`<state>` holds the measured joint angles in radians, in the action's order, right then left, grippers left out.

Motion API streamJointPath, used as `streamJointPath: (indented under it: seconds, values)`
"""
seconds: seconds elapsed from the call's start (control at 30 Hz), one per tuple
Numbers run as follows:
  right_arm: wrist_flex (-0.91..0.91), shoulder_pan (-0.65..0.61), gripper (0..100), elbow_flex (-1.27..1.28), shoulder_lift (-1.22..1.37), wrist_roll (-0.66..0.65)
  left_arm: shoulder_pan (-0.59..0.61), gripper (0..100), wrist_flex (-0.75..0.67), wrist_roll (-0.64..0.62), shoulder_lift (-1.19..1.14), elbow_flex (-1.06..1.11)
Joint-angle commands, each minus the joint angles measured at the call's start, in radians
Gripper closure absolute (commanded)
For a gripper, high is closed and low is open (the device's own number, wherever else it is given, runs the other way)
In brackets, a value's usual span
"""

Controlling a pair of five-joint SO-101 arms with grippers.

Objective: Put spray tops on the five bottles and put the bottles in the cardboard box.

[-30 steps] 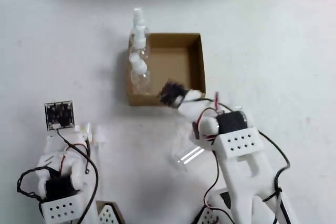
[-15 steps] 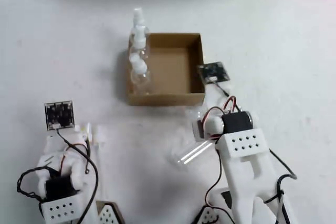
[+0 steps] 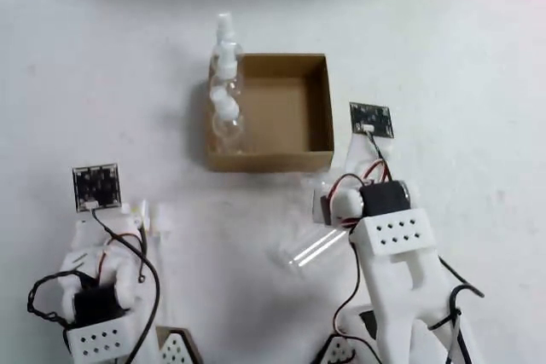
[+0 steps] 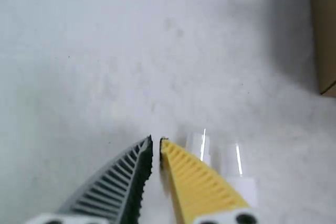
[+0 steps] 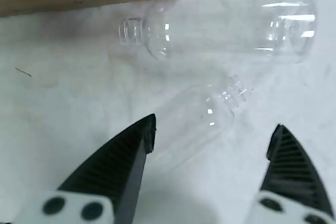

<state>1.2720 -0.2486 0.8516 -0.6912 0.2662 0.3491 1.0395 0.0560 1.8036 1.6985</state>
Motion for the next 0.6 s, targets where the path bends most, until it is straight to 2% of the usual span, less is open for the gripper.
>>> streamJointPath:
  seconds: [0.0,0.23,0.4,0.57]
  values:
    - [0.002,0.010,68.7,-0.021,0.113,0.009,0.002,97,0.003,0.012,0.022,-0.005]
    - [0.004,0.001,69.0,-0.135,0.487,0.006,0.002,97,0.003,0.012,0.022,-0.005]
    - [0.010,0.002,69.1,-0.204,0.644,0.005,0.002,97,0.003,0.012,0.022,-0.005]
    - [0.013,-0.001,78.0,-0.222,0.662,-0.031,0.002,97,0.003,0.012,0.022,-0.005]
